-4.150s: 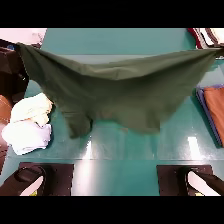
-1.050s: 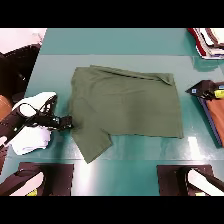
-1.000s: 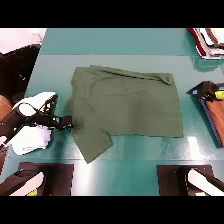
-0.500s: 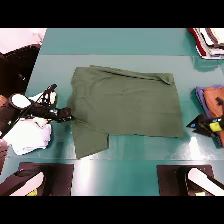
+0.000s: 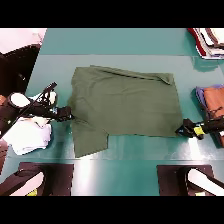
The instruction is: Fold the shirts.
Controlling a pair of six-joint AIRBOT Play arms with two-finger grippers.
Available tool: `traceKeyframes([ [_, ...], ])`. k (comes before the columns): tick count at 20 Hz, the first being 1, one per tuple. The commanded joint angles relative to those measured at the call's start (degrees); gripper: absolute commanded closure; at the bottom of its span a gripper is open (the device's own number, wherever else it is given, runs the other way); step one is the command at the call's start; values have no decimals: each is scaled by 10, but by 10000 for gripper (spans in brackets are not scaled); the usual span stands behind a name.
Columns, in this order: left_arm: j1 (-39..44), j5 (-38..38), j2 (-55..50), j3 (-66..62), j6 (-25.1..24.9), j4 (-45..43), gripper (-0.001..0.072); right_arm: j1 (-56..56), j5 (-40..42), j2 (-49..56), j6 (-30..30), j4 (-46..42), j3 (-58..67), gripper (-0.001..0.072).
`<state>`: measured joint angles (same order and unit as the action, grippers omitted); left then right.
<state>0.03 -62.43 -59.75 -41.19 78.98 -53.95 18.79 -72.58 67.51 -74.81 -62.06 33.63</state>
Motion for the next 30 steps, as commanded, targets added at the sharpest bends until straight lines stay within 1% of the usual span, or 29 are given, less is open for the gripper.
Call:
traceKeyframes([
  [1, 0, -22, 6, -13, -2, -9, 686, -47, 5, 14, 30, 24, 0, 694],
  [4, 0, -38, 74, -63, 15, -49, 686, -69, -16, -47, 29, 24, 56, 695],
  [6, 0, -56, 124, -129, 33, -71, 685, -69, -33, -102, 26, 25, 137, 695],
  [9, 0, -74, 172, -288, 36, -73, 685, -69, -34, -180, 18, 24, 303, 695],
  [12, 0, -75, 181, -478, 49, -73, 685, -59, -19, -236, 13, 19, 470, 695],
  [16, 0, -65, 181, -711, 85, -76, 686, 7, -42, -267, -4, 19, 659, 696],
  [19, 0, -52, 178, -818, 106, -105, 687, 38, -77, -242, -19, 19, 776, 697],
  [21, 0, -45, 178, -829, 112, -141, 687, 40, -115, -202, -35, 20, 841, 698],
  [24, 0, -80, 155, -765, 113, -162, 686, 34, -160, -138, -49, 21, 863, 698],
  [27, 0, -136, 90, -654, 112, -148, 685, -24, -187, -67, -51, 14, 789, 698],
  [30, 0, -156, 0, -553, 106, -143, 684, -102, -206, 24, -70, -85, 696, 698],
])
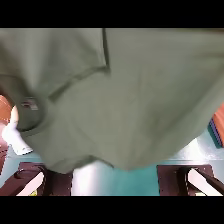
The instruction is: Fold the shirts.
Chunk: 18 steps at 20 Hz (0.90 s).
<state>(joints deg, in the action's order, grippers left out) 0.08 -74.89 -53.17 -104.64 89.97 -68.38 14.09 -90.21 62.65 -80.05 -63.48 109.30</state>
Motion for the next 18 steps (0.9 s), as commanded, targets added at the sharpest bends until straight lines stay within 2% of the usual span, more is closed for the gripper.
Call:
traceKeyframes([
  [1, -1, -31, -101, 110, -4, 3, 684, -73, -39, 110, -21, -89, -89, 698],
  [5, -1, 7, -259, 156, -22, 3, 684, -99, -34, 255, -21, -91, -146, 698],
  [9, -1, 156, -365, 149, -49, 30, 684, -100, 25, 359, -20, -85, -104, 698],
  [12, -1, 215, -387, 124, -49, 30, 684, -100, 48, 398, -20, -81, -30, 698],
  [15, -1, 189, -387, 93, -50, 20, 684, -100, 52, 403, -20, -81, 27, 697],
  [18, -1, 57, -387, 82, -64, -16, 685, -101, 33, 371, -19, -82, -8, 698],
])
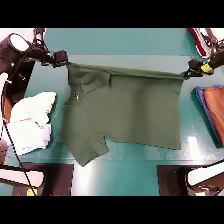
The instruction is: Fold the shirts.
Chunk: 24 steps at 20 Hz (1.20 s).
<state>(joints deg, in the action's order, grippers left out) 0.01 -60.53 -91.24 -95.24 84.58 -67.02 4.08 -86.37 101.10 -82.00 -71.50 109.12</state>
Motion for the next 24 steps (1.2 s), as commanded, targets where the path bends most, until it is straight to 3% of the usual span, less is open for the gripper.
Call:
traceKeyframes([
  [1, 0, -112, -5, 1, -11, -46, 685, -1, 8, -34, 1, -2, -48, 698],
  [8, 0, -74, 17, 192, -20, -42, 682, -25, 146, -160, 2, -1, -342, 695],
  [9, 0, -69, 17, 206, -19, -36, 652, -30, 154, -169, 2, 0, -363, 695],
  [10, 0, -69, 17, 209, -18, -27, 334, -30, 156, -176, 2, 4, -377, 686],
  [11, -2, -74, 22, 209, -8, -22, 203, -29, 153, -180, 2, 17, -381, 494],
  [12, -2, -83, 36, 209, -6, -24, 226, -25, 142, -188, 2, 26, -381, 283],
  [16, -2, -120, 176, 294, 10, -94, 226, 15, 63, -276, 20, 30, -392, 275],
  [21, 1, -135, 382, 563, 41, -34, 226, 36, 69, -403, 22, 58, -467, 275],
  [24, 1, -122, 432, 661, 56, -9, 226, 36, 88, -435, 30, 95, -500, 276],
])
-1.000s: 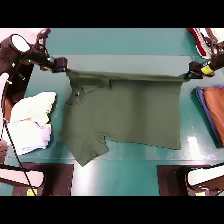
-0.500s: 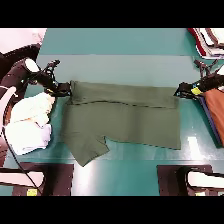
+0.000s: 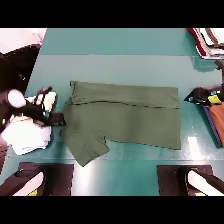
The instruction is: Fold the shirts.
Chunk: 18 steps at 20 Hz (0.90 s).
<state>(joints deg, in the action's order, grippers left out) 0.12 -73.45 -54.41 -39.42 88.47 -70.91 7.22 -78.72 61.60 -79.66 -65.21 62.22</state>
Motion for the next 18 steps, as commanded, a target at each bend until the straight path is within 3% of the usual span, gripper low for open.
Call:
traceKeyframes([
  [1, 0, 19, 66, 122, 17, 40, 226, 4, 12, -44, 7, 42, -36, 276],
  [6, 0, 97, 66, 169, 15, 95, 226, 4, 6, -46, 9, 42, -37, 276],
  [15, 0, 111, 66, 184, 15, 107, 229, 4, 5, -46, 9, 43, -37, 277],
  [16, 0, 111, 66, 184, 15, 107, 264, 4, 5, -46, 9, 43, -37, 277],
  [17, 0, 110, 66, 184, 9, 108, 534, 4, 5, -46, 9, 43, -37, 277],
  [18, 0, 110, 66, 184, -11, 114, 667, 4, 5, -46, 9, 43, -37, 277],
])
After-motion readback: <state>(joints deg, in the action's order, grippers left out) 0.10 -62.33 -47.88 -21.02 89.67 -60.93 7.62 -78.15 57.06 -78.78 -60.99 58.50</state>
